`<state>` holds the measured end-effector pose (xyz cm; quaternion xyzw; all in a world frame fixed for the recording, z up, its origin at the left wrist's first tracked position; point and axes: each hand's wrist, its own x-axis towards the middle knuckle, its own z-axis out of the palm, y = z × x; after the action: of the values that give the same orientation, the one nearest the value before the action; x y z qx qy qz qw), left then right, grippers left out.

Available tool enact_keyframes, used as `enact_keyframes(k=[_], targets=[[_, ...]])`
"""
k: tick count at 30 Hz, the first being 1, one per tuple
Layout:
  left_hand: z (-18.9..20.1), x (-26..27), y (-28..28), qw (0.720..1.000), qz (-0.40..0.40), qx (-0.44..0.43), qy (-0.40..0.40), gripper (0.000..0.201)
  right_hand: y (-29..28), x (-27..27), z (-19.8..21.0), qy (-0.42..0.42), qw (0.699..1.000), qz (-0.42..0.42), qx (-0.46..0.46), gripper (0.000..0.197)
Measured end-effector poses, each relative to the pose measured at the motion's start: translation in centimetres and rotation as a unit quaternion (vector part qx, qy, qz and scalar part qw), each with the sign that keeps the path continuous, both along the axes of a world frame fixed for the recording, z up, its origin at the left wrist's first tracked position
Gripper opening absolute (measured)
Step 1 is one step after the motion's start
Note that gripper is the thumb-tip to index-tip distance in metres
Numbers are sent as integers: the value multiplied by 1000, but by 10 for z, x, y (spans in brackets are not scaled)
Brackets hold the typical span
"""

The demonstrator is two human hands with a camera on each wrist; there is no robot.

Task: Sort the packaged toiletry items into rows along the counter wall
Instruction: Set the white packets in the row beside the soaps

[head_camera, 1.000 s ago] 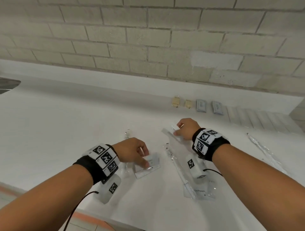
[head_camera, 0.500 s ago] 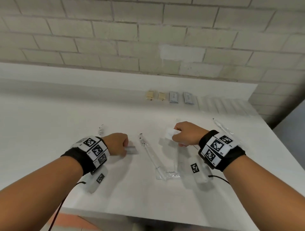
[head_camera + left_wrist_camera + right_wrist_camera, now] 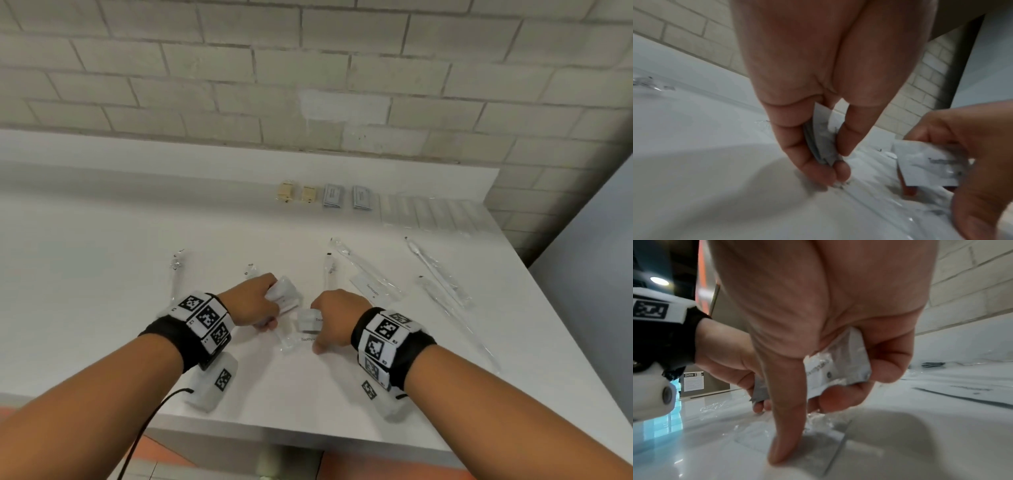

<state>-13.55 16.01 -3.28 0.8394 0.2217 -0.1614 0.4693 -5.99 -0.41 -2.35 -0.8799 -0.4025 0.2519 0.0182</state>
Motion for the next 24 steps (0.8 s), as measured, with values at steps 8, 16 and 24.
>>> enact_keyframes(k=[8, 16, 24], targets=[[15, 11, 1, 994, 85, 13, -72, 21, -13, 26, 6, 52, 991, -45, 114, 21], [38, 34, -25, 992, 64, -39, -98, 26, -30, 36, 39, 96, 968, 0, 233, 22], [49, 53, -65, 967, 49, -219, -123, 27, -42, 66, 54, 96, 947, -49, 303, 21]])
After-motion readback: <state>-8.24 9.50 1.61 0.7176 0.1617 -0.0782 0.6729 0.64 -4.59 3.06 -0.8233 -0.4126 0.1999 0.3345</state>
